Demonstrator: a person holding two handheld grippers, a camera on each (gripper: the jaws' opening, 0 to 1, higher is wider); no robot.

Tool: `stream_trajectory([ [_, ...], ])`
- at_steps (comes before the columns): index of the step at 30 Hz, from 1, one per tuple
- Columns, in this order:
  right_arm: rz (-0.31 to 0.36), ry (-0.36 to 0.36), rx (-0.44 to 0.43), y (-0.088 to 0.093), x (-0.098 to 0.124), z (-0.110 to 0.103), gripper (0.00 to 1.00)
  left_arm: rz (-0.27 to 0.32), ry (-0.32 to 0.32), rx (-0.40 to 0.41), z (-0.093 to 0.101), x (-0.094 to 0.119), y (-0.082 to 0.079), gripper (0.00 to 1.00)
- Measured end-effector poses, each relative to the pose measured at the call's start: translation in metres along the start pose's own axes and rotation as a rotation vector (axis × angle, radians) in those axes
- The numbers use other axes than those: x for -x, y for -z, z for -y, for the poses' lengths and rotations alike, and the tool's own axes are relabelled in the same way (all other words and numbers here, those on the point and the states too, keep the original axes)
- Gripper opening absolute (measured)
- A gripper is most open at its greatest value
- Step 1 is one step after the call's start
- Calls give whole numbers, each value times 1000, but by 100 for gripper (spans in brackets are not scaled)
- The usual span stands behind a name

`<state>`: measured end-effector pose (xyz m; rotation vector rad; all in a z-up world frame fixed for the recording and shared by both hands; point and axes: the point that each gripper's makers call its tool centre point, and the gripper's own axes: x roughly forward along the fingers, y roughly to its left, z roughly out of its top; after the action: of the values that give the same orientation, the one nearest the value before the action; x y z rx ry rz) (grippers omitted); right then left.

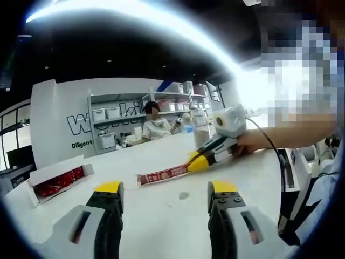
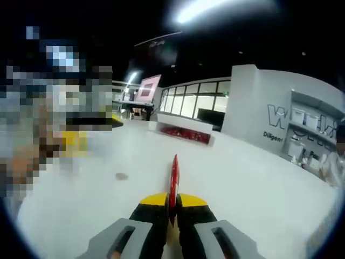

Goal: Tear open the coffee pouch, take out the coffee, and pour the coffee from the pouch into the cup

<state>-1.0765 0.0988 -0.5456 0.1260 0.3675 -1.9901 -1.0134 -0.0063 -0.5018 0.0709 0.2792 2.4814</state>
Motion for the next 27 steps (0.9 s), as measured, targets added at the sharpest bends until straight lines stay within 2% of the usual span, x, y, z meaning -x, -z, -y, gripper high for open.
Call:
stream_trajectory([
  [27,15,13,-29,0,15,-4,7,3,0,-19,2,0,-1,64],
])
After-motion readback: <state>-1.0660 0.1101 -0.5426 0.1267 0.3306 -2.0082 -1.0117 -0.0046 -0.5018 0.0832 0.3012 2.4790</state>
